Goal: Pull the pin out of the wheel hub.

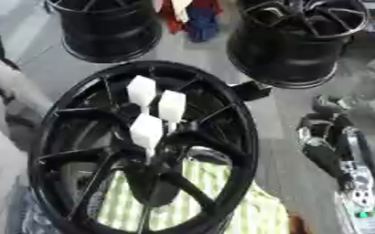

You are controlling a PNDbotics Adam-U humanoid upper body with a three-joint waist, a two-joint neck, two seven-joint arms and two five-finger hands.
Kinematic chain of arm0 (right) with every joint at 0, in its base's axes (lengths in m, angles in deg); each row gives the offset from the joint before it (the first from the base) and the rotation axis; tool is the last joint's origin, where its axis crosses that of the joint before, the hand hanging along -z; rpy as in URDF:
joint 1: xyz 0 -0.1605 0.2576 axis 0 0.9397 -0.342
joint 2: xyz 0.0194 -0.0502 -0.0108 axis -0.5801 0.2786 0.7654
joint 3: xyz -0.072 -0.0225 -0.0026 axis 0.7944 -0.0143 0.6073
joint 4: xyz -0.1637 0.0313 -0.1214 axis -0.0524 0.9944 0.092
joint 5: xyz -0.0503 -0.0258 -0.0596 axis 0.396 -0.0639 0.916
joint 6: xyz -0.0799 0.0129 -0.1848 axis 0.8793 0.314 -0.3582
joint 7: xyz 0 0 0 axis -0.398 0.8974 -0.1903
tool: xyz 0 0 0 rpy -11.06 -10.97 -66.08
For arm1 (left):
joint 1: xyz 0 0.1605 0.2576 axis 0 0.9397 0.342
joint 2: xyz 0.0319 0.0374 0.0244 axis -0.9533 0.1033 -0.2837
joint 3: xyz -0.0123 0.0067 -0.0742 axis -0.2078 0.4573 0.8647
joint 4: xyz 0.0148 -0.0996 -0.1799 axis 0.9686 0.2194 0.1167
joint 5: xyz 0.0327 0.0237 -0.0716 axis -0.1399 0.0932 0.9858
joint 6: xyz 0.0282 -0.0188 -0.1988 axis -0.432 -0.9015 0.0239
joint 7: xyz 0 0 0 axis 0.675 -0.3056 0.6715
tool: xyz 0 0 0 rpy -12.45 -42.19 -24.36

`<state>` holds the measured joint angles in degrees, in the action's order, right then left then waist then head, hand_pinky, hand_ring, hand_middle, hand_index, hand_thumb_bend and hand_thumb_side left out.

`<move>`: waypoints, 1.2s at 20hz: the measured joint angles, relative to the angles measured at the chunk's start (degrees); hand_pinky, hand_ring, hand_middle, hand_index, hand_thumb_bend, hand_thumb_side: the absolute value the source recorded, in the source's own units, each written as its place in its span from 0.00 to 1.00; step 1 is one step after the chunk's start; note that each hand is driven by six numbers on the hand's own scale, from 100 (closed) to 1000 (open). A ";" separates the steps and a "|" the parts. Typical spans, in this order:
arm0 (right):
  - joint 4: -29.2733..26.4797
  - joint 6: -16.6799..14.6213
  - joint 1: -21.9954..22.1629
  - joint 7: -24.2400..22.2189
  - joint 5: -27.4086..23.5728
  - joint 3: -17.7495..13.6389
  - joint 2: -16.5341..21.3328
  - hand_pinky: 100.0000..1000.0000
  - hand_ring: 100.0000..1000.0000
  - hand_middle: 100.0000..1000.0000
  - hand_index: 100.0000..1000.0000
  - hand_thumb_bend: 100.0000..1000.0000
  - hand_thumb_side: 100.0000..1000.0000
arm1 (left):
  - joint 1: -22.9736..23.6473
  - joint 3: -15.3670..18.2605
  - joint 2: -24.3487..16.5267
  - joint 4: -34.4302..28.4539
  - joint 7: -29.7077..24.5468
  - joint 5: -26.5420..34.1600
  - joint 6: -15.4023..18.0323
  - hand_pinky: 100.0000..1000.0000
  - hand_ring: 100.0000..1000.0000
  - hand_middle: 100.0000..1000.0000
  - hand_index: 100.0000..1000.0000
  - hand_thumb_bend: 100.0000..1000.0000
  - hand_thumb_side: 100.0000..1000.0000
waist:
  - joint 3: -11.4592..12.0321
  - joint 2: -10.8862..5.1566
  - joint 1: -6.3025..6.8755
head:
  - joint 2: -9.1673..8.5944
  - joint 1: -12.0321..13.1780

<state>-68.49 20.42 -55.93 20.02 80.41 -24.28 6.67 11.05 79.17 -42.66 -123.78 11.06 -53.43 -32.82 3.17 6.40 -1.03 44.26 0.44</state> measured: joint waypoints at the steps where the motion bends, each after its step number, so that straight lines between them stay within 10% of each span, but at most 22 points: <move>1: 0.00 0.00 0.00 0.00 0.00 0.00 0.00 0.64 0.55 0.61 0.77 0.04 0.11 | 0.00 0.00 -0.02 0.00 0.00 0.05 0.00 0.54 0.58 0.62 0.76 0.27 0.22 | -0.01 -0.01 0.03 | 0.00 0.03; 11: 0.00 -0.01 -0.02 -0.02 0.00 0.01 0.00 0.64 0.55 0.61 0.77 0.04 0.11 | -0.70 -0.78 -4.92 -1.23 -0.99 0.36 0.44 0.55 0.58 0.63 0.77 0.28 0.24 | -0.42 -0.02 0.13 | 0.00 0.17; 24: 0.17 0.03 -0.04 -0.74 0.01 1.04 0.08 0.64 0.55 0.61 0.77 0.04 0.12 | -11.69 -11.24 -33.32 -3.71 -17.44 0.94 5.67 0.65 0.66 0.72 0.83 0.28 0.27 | -2.98 -0.38 1.18 | 0.00 1.11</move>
<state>-68.33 20.46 -55.97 19.28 80.42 -23.24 6.75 -0.64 67.93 -75.98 -127.49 -6.37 -52.49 -27.14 0.19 6.02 0.15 44.26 1.55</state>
